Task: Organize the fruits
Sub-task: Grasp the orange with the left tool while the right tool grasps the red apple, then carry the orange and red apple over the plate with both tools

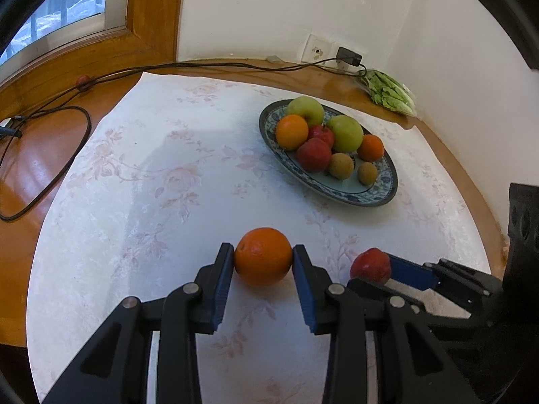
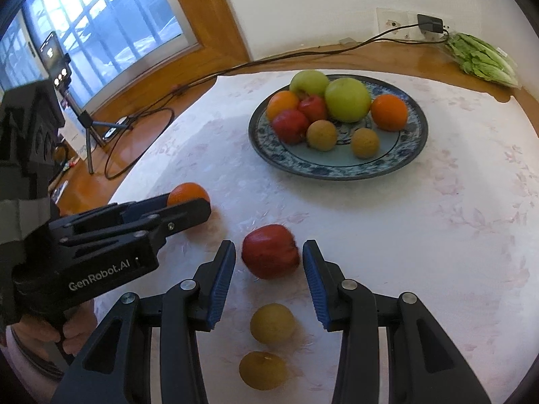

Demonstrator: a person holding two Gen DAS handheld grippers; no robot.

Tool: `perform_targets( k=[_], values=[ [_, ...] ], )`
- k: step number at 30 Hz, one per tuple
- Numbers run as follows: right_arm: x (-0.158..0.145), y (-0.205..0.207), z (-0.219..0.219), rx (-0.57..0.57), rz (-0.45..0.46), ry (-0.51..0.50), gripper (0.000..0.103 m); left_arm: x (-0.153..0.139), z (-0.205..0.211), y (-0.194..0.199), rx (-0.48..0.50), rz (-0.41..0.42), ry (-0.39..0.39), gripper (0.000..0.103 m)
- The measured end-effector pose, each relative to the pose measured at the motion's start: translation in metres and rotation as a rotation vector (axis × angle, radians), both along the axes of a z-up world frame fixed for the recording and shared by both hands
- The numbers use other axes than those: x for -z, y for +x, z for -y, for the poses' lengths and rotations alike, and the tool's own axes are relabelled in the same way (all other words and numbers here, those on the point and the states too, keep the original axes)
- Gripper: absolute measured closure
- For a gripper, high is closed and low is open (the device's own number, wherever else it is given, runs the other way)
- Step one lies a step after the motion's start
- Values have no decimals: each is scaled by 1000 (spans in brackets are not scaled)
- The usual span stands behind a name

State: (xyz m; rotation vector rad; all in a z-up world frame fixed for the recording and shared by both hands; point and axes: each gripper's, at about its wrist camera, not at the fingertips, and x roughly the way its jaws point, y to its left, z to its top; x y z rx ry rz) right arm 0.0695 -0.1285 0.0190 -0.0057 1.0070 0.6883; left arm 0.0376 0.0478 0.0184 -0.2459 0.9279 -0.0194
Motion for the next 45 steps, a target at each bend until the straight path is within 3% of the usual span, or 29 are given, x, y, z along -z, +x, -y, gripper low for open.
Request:
perform_targets(
  k=[3, 10, 25, 36, 45],
  values=[
    [0, -2, 0, -3, 11, -5, 66, 0, 0, 0, 0, 0, 0, 66],
    [-2, -2, 4, -6, 10, 9, 67, -1, -1, 0, -3, 1, -4, 66],
    [-31, 7, 32, 45, 61, 41, 67, -29, 16, 9, 49, 50, -1, 66],
    [-39, 28, 50, 86, 97, 7, 67, -36, 37, 44, 107, 50, 3, 66],
    [-34, 56, 55, 120, 124, -21, 67, -19, 52, 69, 148, 11, 4, 66]
  ],
)
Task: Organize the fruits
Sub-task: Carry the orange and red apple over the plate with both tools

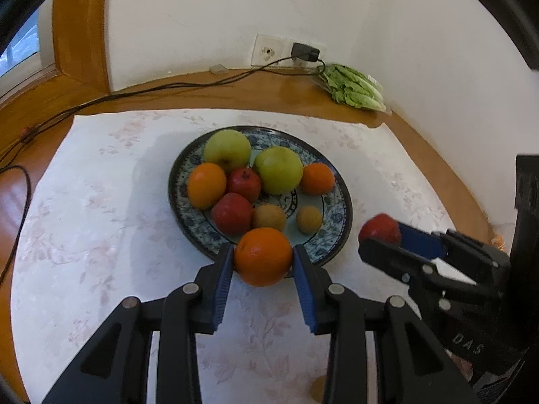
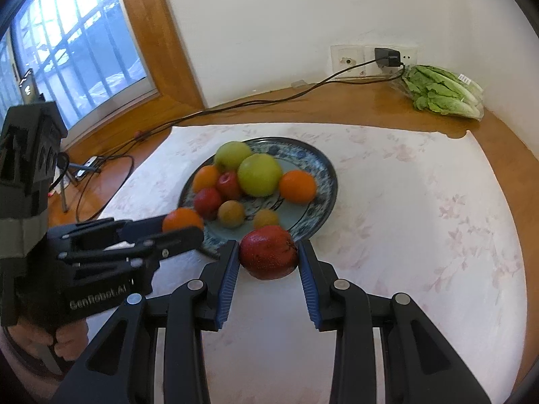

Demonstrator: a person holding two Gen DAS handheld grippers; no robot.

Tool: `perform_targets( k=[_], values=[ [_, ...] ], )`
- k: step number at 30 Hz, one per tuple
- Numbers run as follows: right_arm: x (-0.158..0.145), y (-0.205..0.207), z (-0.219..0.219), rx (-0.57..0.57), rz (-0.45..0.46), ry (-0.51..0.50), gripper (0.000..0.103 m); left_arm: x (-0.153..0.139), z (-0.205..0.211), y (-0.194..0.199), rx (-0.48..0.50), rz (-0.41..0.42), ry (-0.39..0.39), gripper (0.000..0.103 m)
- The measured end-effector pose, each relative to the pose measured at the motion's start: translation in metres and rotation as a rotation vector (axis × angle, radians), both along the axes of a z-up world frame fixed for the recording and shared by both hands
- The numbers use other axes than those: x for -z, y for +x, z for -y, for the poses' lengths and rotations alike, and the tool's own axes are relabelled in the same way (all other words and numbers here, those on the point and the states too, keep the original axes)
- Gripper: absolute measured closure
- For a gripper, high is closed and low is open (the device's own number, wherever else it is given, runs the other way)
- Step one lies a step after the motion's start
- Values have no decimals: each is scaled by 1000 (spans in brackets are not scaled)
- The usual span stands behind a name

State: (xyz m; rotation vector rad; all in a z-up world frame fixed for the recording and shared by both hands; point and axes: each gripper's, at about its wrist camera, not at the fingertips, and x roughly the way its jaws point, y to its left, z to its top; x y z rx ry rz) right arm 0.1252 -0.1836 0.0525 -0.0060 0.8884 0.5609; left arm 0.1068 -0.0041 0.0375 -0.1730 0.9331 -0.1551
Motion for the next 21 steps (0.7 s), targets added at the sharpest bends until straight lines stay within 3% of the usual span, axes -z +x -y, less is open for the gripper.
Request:
perform_targets(
  k=[21],
  values=[
    [22, 32, -9, 27, 41, -40, 67, 16, 0, 22, -9, 2, -3, 66]
  ],
)
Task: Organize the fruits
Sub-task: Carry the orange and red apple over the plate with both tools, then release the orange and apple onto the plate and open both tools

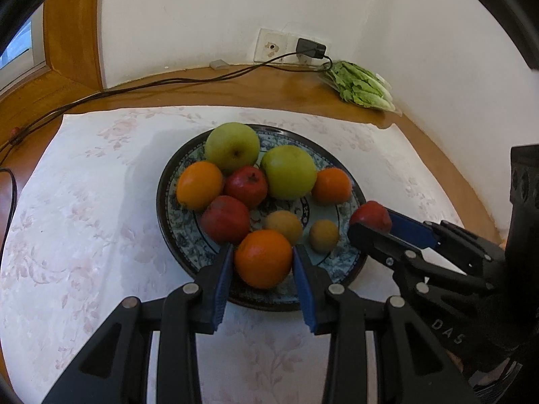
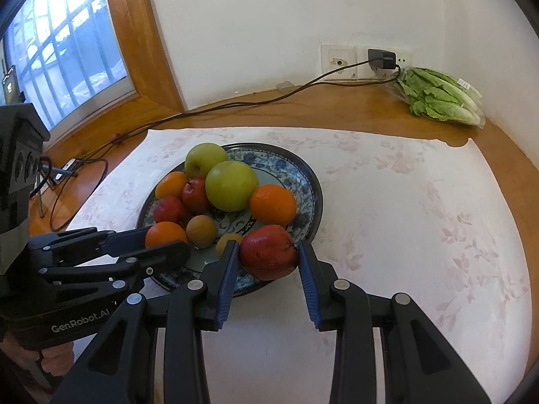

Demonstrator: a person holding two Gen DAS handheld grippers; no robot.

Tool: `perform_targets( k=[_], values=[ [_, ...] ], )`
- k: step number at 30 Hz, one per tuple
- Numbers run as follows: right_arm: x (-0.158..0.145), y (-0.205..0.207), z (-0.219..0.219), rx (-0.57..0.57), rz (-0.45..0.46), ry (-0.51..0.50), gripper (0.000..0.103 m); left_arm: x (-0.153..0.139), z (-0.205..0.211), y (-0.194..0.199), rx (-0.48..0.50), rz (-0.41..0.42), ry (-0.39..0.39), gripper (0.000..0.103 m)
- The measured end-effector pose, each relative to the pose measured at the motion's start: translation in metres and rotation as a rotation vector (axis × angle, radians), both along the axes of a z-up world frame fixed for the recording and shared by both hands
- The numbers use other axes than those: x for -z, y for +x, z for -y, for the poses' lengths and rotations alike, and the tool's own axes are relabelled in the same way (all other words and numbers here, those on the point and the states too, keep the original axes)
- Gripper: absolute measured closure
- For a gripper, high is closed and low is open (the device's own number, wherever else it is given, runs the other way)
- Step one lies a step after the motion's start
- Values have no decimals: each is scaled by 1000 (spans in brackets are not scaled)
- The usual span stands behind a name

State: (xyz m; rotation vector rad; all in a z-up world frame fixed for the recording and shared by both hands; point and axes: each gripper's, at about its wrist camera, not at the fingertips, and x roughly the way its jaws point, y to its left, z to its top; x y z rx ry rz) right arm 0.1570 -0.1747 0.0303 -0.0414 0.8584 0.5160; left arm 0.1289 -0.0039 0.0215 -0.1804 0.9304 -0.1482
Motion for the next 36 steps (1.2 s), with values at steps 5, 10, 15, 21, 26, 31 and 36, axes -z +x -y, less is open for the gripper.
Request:
perform_targets(
  k=[5, 10, 15, 21, 26, 31, 36],
  values=[
    [2, 4, -3, 2, 22, -14, 67, 2, 1, 1, 5, 0, -3, 66],
    [2, 6, -4, 4, 38, -12, 67, 3, 1, 2, 5, 1, -4, 66],
    [3, 5, -4, 7, 40, -9, 67, 3, 2, 2, 4, 2, -3, 66],
    [2, 6, 0, 11, 19, 19, 63, 1, 1, 0, 0, -3, 5, 65],
    [-2, 2, 3, 16, 20, 32, 61, -4, -2, -5, -1, -6, -9, 58],
    [-11, -9, 9, 21, 20, 61, 61, -11, 0, -15, 5, 0, 4, 54],
    [-19, -25, 15, 23, 21, 65, 61, -17, 1, -24, 5, -3, 4, 53]
  ],
)
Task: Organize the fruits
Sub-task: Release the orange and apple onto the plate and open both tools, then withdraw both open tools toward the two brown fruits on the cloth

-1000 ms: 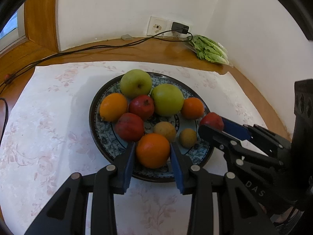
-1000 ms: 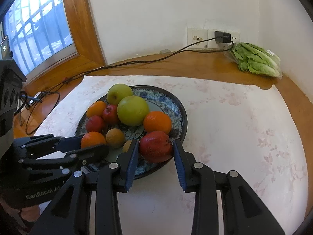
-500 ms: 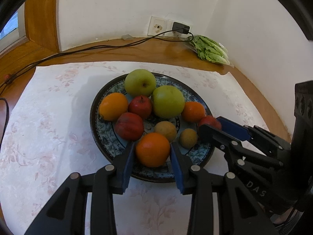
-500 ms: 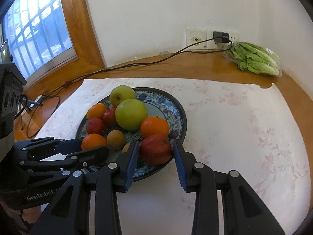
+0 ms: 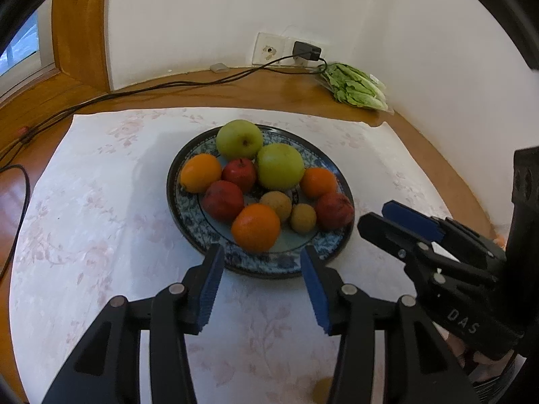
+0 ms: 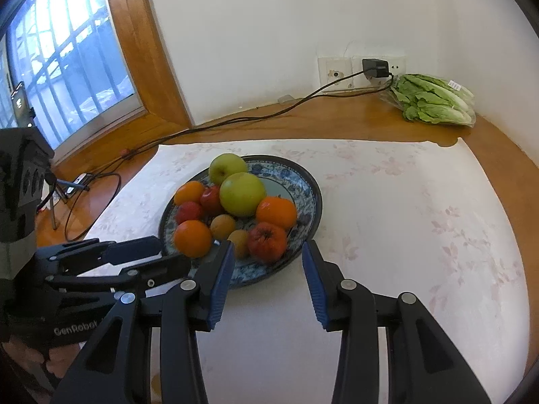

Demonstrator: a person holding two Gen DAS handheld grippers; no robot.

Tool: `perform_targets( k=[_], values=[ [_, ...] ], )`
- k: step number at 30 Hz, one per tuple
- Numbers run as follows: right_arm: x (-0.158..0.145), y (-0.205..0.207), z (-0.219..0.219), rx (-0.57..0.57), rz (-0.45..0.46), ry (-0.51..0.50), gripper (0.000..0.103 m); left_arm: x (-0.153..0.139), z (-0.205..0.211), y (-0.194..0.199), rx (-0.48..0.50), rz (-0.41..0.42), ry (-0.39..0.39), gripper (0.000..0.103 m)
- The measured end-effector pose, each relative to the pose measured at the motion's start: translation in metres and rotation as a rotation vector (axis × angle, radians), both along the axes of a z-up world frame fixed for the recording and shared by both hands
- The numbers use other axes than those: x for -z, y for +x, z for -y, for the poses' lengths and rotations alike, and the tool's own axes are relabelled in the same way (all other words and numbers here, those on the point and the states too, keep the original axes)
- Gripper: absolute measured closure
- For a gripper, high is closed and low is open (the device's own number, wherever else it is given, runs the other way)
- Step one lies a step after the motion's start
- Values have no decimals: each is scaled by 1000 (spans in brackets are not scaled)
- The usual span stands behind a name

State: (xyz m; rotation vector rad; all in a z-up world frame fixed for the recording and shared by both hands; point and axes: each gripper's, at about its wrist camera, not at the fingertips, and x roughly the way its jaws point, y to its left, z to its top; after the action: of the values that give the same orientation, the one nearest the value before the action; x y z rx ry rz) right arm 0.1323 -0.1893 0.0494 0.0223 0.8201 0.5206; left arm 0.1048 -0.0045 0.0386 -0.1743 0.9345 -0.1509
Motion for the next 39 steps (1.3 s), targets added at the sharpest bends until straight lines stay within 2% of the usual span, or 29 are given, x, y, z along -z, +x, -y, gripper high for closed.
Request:
perform_targets(
  k=[26, 39],
  values=[
    [1, -93, 8, -37, -73, 26, 60, -5, -13, -70, -28, -39, -8, 52],
    [10, -124, -10, -144, -104, 12, 61, 1, -30, -86, -78, -61, -11, 52]
  ],
)
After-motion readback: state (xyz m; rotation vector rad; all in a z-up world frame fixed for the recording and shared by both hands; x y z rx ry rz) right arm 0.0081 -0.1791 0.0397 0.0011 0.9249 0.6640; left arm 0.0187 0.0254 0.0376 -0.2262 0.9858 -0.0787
